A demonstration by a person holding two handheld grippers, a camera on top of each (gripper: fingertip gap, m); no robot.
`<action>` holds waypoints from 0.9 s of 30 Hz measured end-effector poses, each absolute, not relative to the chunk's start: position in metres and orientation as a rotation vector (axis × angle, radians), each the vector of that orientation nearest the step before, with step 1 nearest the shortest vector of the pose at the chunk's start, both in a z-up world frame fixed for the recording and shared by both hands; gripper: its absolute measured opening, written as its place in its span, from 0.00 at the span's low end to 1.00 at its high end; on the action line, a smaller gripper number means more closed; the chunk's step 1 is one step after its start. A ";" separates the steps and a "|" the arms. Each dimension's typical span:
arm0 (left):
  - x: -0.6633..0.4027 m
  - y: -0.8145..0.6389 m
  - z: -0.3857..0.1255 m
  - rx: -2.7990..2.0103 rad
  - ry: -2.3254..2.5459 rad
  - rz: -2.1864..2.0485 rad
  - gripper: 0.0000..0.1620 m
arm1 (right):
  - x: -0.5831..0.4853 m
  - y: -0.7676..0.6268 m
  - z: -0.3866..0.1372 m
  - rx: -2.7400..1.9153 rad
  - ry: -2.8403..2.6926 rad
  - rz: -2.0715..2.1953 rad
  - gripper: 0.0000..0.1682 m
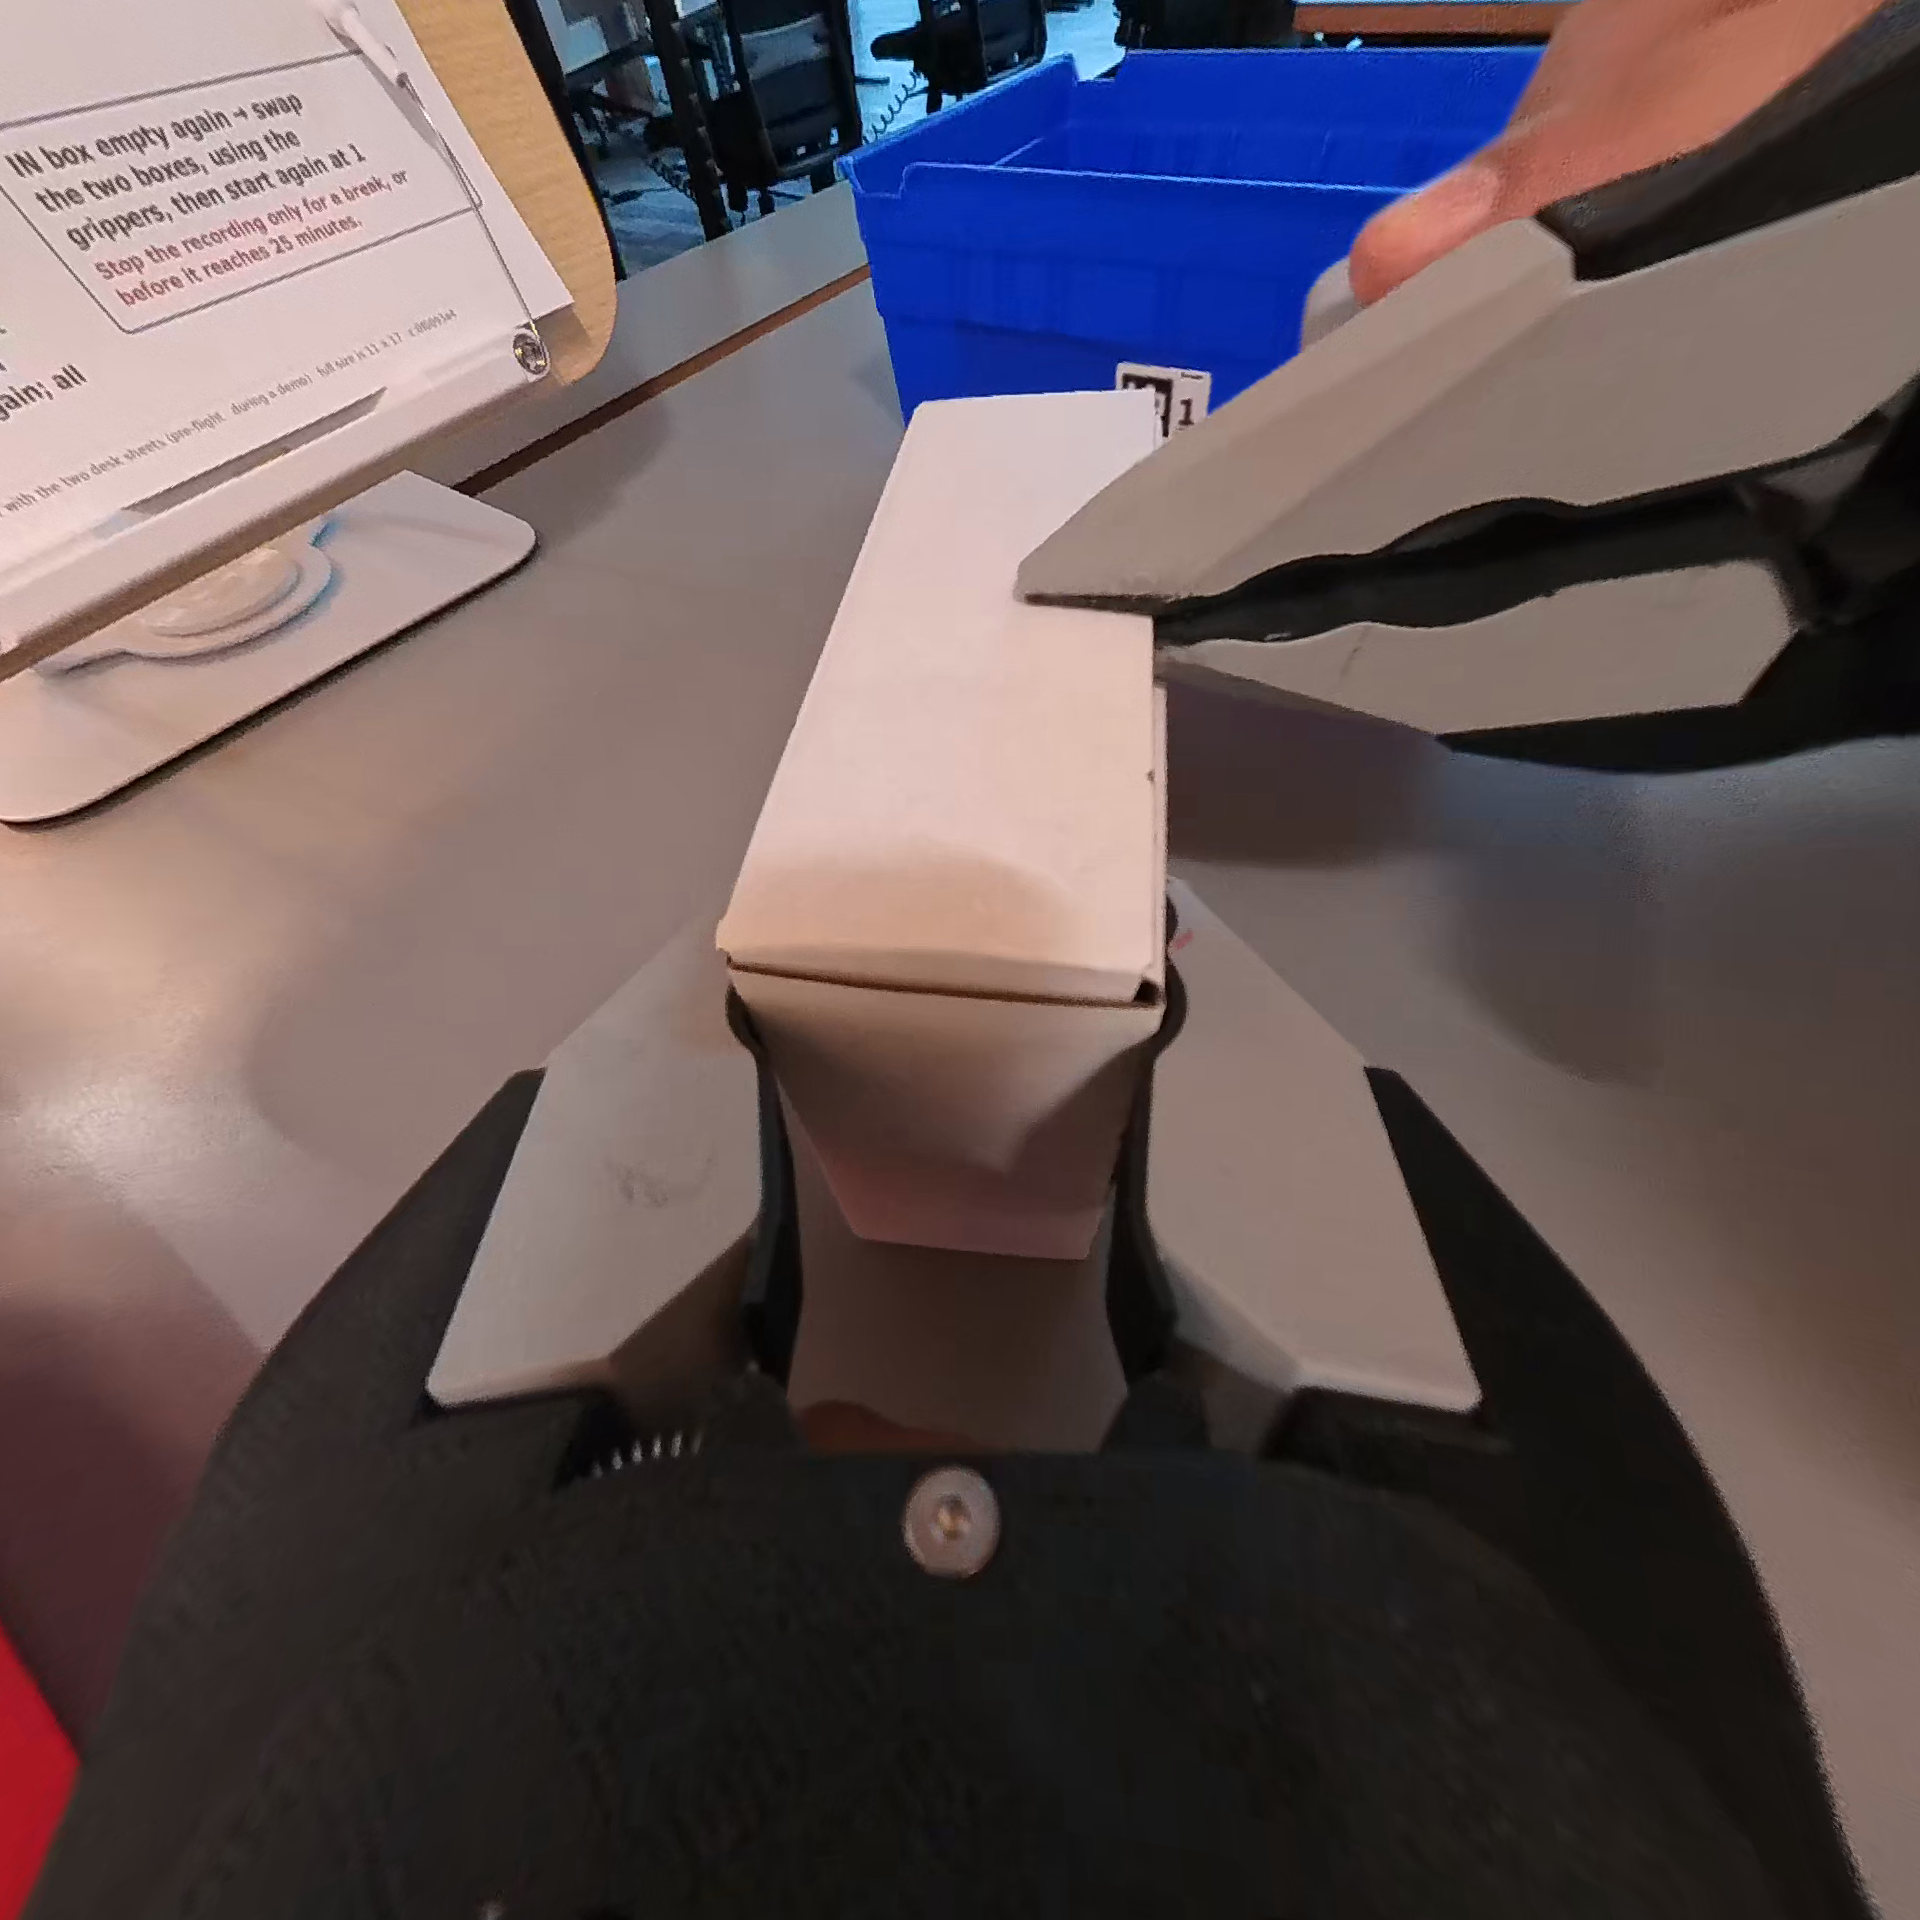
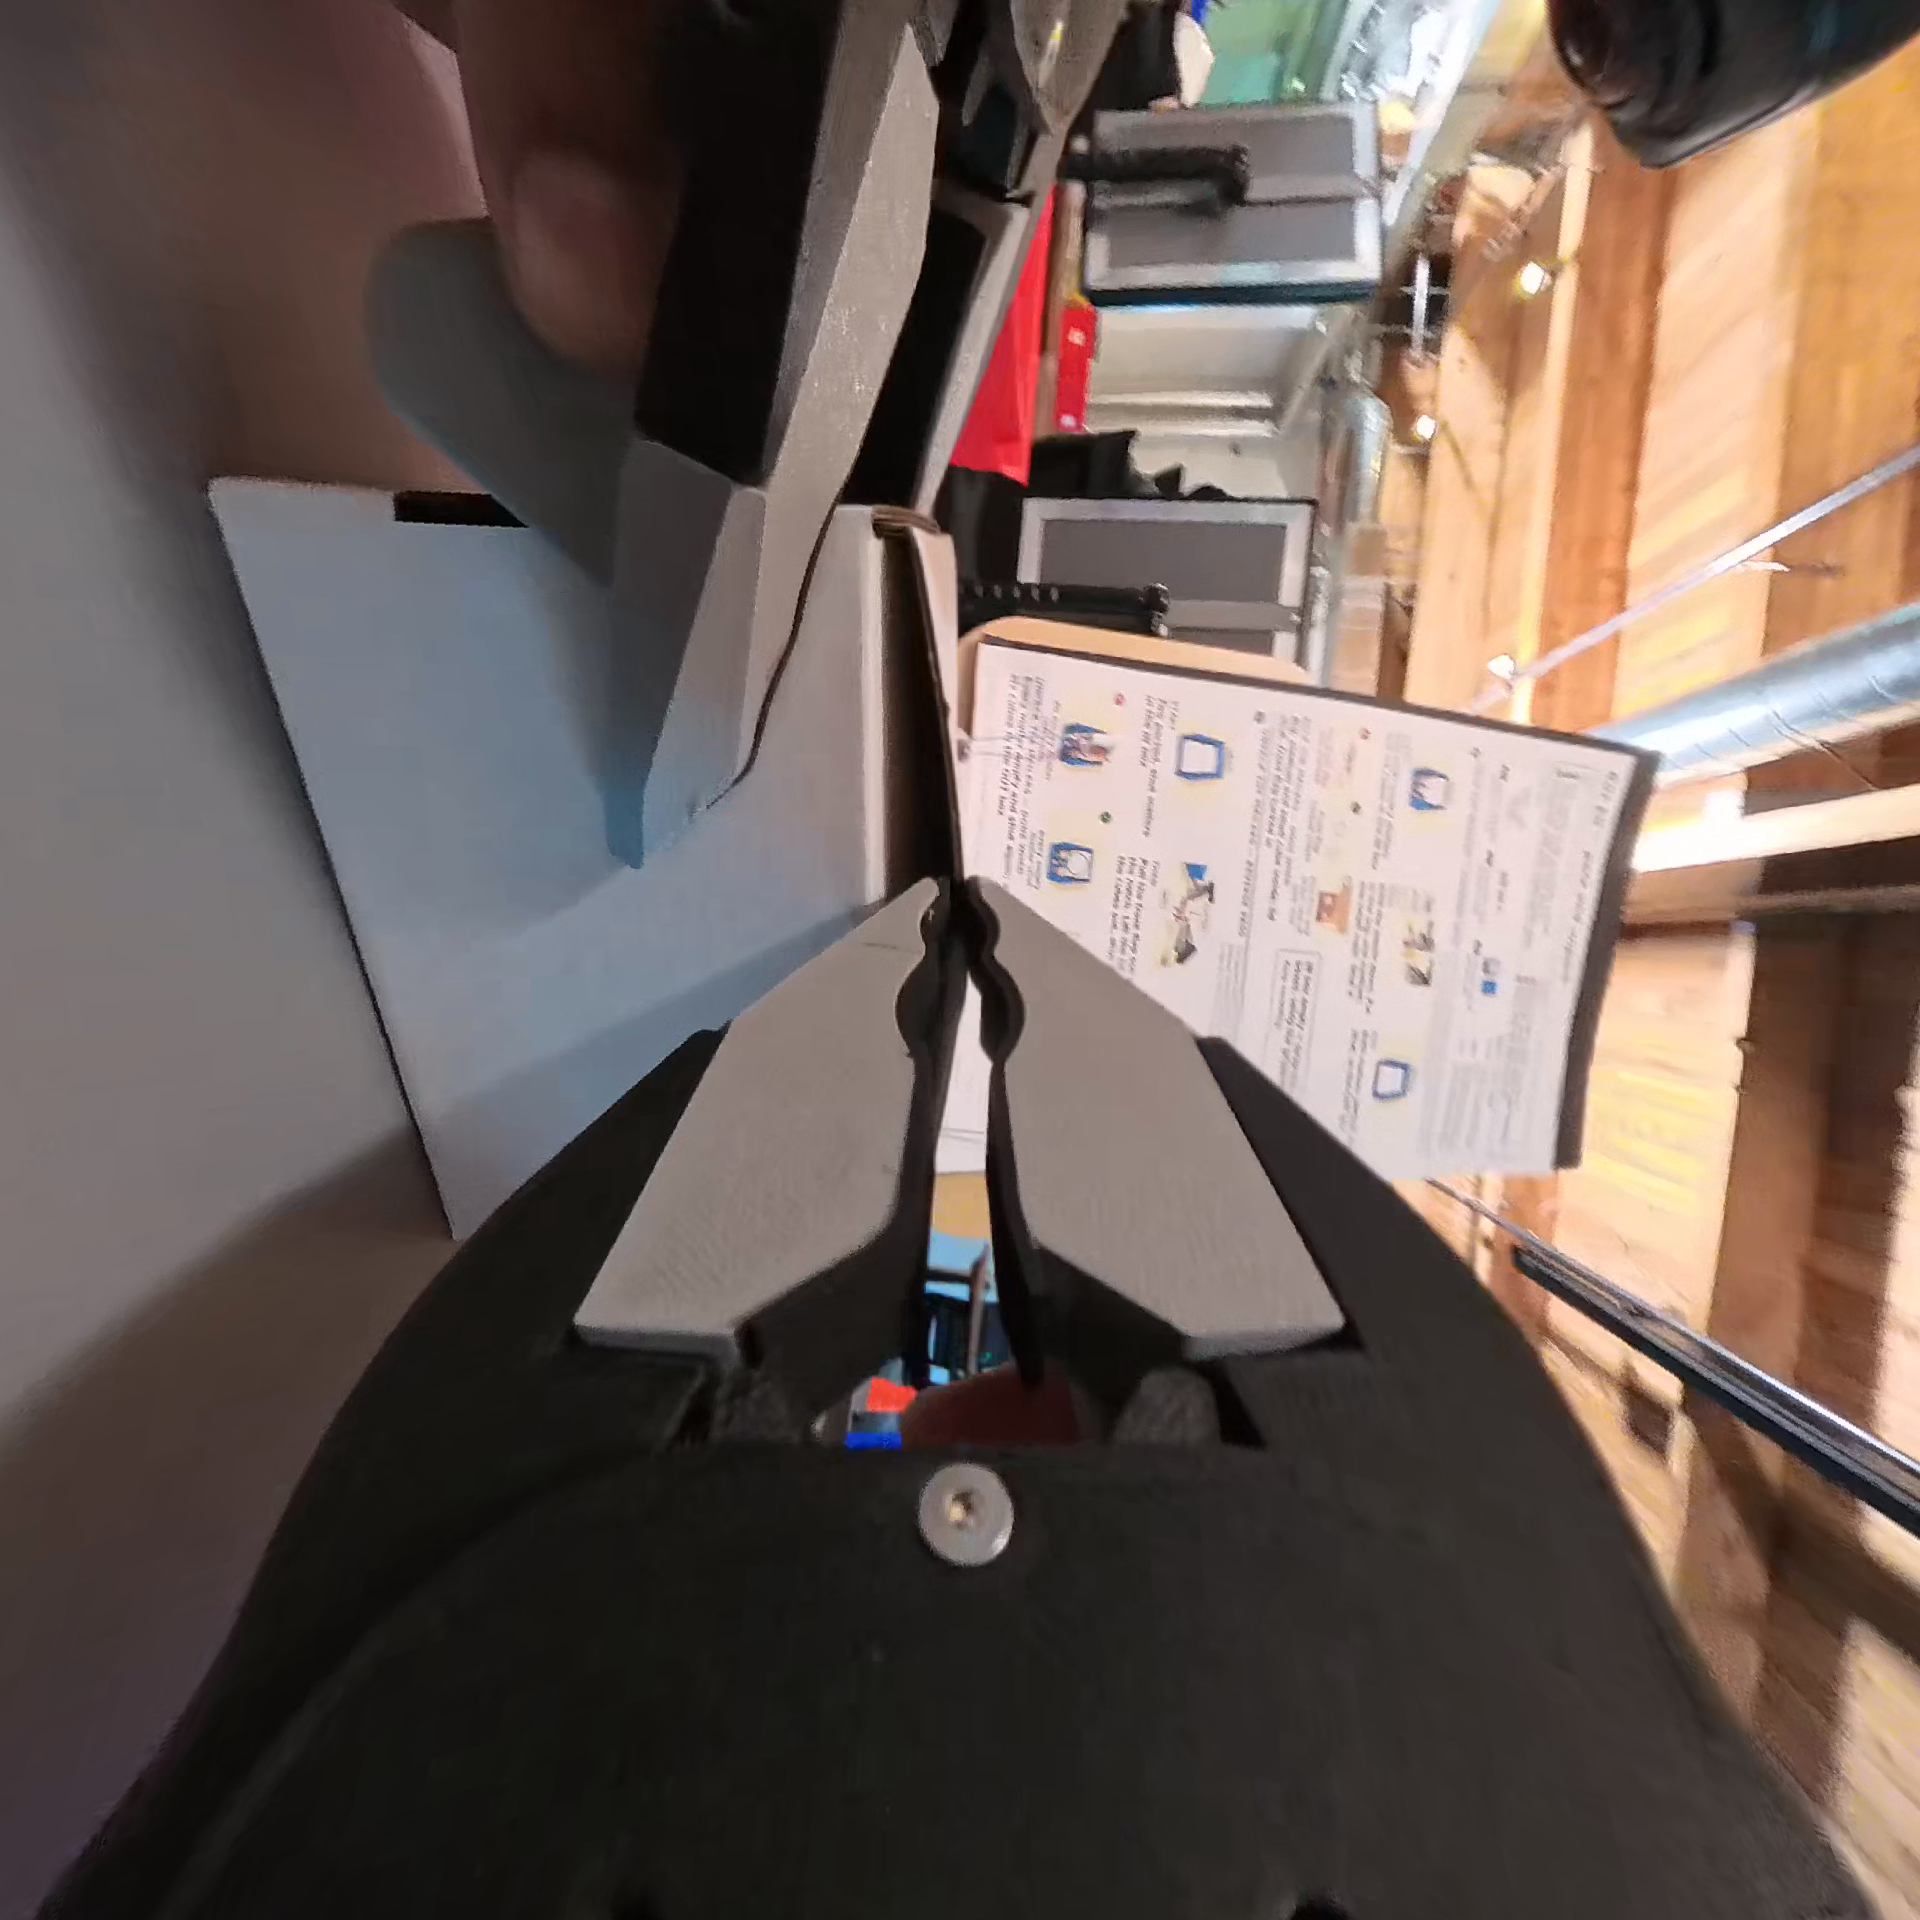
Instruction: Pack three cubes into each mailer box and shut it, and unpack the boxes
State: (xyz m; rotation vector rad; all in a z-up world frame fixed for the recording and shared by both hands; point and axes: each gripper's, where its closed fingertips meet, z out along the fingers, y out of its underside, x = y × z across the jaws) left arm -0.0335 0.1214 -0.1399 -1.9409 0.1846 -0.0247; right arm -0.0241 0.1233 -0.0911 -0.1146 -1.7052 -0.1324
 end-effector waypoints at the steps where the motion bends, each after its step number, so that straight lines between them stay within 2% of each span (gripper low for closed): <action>1: -0.034 0.122 -0.140 -1.939 0.190 -0.014 0.43 | -0.023 0.124 -0.091 -0.121 -1.677 -0.146 0.00; 8: -0.035 0.122 -0.139 -1.934 0.207 0.026 0.43 | -0.024 0.124 -0.095 -0.211 -1.954 -0.054 0.00; 14: -0.025 0.121 -0.137 -1.903 0.338 0.132 0.43 | -0.021 0.127 -0.066 -0.312 -2.229 0.048 0.01; 18: -0.026 0.125 -0.137 -1.902 0.277 0.087 0.44 | -0.022 0.129 -0.069 -0.213 -2.185 -0.062 0.01; 20: -0.027 0.123 -0.137 -1.903 0.275 0.080 0.44 | -0.025 0.128 -0.069 -0.190 -2.122 -0.061 0.03; 25: -0.027 0.122 -0.137 -1.898 0.270 0.059 0.44 | -0.017 0.155 -0.077 -0.209 -1.999 -0.122 0.16; 27: -0.026 0.122 -0.137 -1.895 0.279 0.054 0.44 | -0.011 0.175 -0.077 -0.266 -1.972 -0.124 0.15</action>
